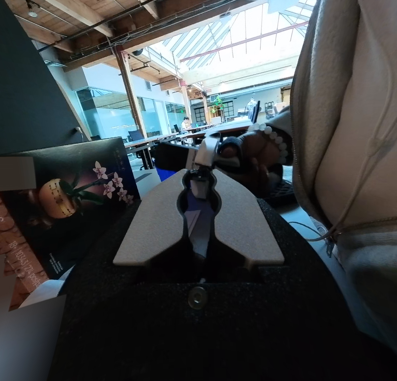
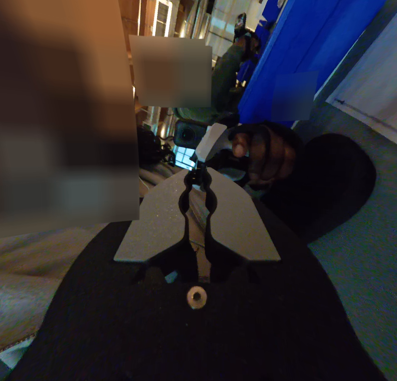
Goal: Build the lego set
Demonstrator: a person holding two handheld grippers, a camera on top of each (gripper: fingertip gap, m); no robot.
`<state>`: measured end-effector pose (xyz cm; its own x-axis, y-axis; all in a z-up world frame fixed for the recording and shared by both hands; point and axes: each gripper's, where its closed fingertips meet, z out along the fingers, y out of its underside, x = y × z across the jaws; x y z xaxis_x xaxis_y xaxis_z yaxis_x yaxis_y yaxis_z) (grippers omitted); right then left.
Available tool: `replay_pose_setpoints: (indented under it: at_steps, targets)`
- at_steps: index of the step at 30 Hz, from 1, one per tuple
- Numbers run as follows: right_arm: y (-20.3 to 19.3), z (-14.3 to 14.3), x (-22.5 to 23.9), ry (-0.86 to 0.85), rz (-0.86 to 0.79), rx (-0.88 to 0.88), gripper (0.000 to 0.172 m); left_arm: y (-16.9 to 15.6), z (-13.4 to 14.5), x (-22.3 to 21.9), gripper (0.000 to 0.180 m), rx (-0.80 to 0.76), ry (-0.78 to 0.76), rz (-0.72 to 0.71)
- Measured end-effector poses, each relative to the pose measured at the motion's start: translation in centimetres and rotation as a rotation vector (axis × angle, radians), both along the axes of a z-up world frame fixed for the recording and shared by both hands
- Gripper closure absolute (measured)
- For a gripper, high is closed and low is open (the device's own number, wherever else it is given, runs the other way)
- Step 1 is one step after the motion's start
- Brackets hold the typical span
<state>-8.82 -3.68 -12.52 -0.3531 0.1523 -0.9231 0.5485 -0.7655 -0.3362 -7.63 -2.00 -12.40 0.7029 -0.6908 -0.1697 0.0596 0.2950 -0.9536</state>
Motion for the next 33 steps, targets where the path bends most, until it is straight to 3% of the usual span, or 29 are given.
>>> replay_pose_setpoints:
  at_steps: [14, 18, 23, 33]
  targets:
    - [-0.8, -1.9, 1.7, -0.049, 0.146, 0.235, 0.165, -0.8, -1.4, 1.8, 0.165, -0.037, 0.114, -0.086]
    - [-0.3, -2.1, 1.4, -0.049, 0.1, 0.223, 0.165, -0.4, -1.8, 1.7, 0.164, -0.092, 0.105, -0.085]
    - [-0.3, -0.9, 1.0, -0.028, 0.079, 0.167, 0.163, -0.5, -0.8, 1.1, 0.164, -0.134, -0.046, -0.153]
    - [0.1, -1.3, 1.2, -0.082, 0.076, 0.191, 0.165, -0.2, -1.0, 1.1, 0.164, -0.12, -0.004, -0.112]
